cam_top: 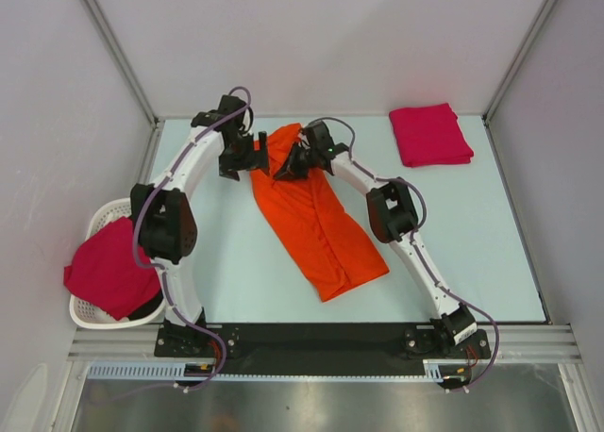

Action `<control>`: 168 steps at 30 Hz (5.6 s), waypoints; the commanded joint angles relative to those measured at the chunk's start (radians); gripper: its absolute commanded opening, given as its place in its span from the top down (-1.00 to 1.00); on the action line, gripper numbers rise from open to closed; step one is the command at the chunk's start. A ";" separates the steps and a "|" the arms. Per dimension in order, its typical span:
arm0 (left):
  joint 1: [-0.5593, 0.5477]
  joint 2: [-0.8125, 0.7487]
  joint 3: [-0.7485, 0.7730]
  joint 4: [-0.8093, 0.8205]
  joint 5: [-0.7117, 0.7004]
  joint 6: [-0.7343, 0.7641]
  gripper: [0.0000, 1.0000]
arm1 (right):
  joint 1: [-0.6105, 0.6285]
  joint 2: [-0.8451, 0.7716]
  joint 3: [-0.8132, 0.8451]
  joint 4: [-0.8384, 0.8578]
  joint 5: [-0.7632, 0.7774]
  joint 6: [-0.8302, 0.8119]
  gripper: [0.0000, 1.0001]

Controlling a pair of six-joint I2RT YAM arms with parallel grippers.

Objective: Fold and stack the t-shirts
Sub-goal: Rotate the tshirt 90 degrees

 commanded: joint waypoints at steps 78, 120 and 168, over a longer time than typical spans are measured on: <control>-0.261 -0.028 -0.210 0.085 -0.049 -0.007 1.00 | -0.042 -0.733 -0.726 -0.545 0.376 -0.578 1.00; -0.026 0.277 -0.049 -0.072 -0.137 -0.065 1.00 | -0.021 -0.343 -0.466 -0.633 0.428 -0.686 1.00; -0.271 -0.518 -0.790 0.103 -0.094 -0.059 1.00 | 0.079 -1.018 -1.053 -0.470 0.381 -0.558 1.00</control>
